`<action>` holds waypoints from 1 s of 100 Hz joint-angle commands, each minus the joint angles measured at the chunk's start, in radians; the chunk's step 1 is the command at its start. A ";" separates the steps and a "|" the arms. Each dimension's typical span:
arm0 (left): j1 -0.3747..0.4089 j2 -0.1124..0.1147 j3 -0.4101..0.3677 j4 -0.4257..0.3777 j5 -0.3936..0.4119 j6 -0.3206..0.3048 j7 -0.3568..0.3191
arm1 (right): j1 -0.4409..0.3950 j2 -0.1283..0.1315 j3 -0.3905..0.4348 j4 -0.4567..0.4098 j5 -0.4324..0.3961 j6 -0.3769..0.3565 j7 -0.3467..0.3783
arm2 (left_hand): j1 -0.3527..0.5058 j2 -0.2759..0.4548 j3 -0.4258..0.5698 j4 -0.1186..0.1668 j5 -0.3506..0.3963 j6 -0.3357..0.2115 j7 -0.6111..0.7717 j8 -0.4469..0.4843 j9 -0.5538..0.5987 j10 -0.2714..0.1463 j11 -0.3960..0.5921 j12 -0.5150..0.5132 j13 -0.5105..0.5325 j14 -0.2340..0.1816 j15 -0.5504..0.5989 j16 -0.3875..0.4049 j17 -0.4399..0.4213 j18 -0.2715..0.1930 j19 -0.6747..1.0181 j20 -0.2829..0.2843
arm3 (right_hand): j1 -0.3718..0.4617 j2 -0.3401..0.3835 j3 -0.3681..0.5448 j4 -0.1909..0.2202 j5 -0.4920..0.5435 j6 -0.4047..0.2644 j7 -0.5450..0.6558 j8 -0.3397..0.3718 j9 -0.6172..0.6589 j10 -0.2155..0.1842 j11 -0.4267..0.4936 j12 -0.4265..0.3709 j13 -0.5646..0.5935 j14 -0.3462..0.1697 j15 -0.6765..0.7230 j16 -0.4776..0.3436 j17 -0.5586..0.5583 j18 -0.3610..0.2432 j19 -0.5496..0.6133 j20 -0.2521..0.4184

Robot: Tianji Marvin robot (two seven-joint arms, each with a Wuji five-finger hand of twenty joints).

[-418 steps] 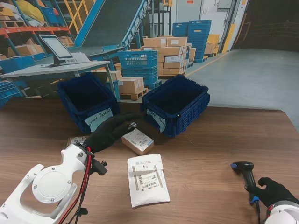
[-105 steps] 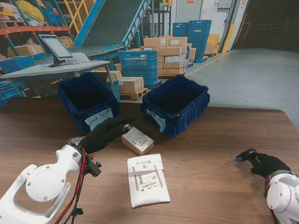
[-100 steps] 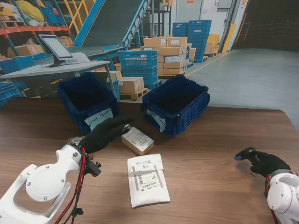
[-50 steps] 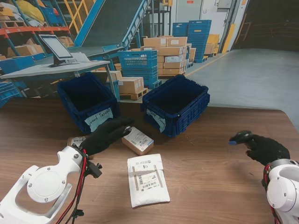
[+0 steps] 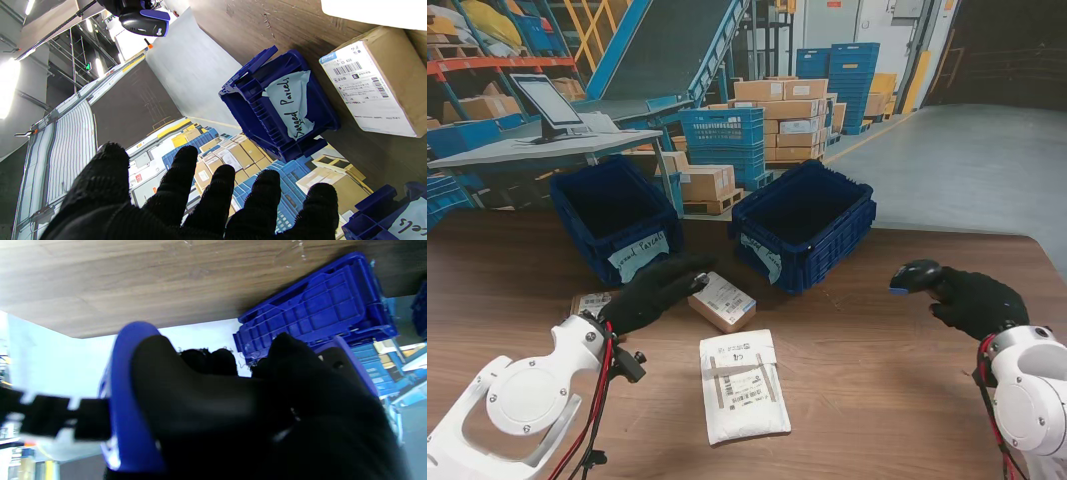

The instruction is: Scan and sort packages by packaging type

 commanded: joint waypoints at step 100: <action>-0.005 -0.002 -0.025 0.011 -0.016 -0.004 -0.025 | 0.203 0.037 -0.227 0.085 -0.035 -0.439 0.062 | -0.012 0.035 -0.044 0.001 0.012 -0.035 0.009 0.007 0.002 -0.019 0.000 -0.009 -0.011 -0.003 -0.022 -0.002 0.006 -0.013 -0.023 0.008 | 0.102 0.101 0.136 -0.022 0.076 -0.113 0.033 0.035 -0.008 -0.012 -0.009 -0.006 -0.017 -0.019 -0.013 -0.004 -0.024 0.000 -0.022 0.012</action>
